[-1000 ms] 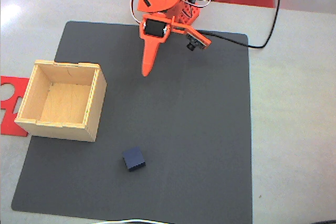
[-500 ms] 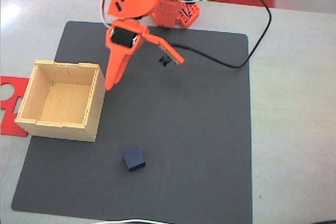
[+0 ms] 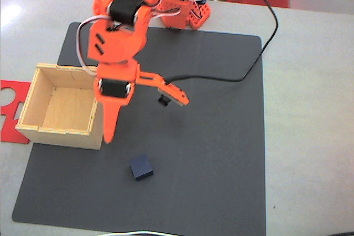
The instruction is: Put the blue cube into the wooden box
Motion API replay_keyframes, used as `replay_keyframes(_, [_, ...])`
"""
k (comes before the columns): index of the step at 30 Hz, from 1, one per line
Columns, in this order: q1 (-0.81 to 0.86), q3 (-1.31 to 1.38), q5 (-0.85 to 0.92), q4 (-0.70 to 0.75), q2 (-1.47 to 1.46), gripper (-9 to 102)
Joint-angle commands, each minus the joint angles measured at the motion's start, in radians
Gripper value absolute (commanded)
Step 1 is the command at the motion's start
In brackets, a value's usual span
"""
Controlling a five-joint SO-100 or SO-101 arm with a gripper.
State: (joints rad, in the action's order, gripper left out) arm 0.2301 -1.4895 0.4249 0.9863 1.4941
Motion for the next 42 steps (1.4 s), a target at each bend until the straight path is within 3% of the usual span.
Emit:
replay_keyframes(1, [-0.009, 0.233, 0.063, 0.084, -0.11, 21])
replay_keyframes(11, [-0.054, 0.727, 0.207, 0.33, -0.514, 28])
replay_keyframes(15, [-0.089, 0.851, 0.218, 0.367, -0.618, 28])
replay_keyframes(25, [-0.143, 0.907, 0.221, 0.37, -0.749, 29])
replay_keyframes(42, [-0.152, 0.91, 0.17, 0.557, -0.719, 30])
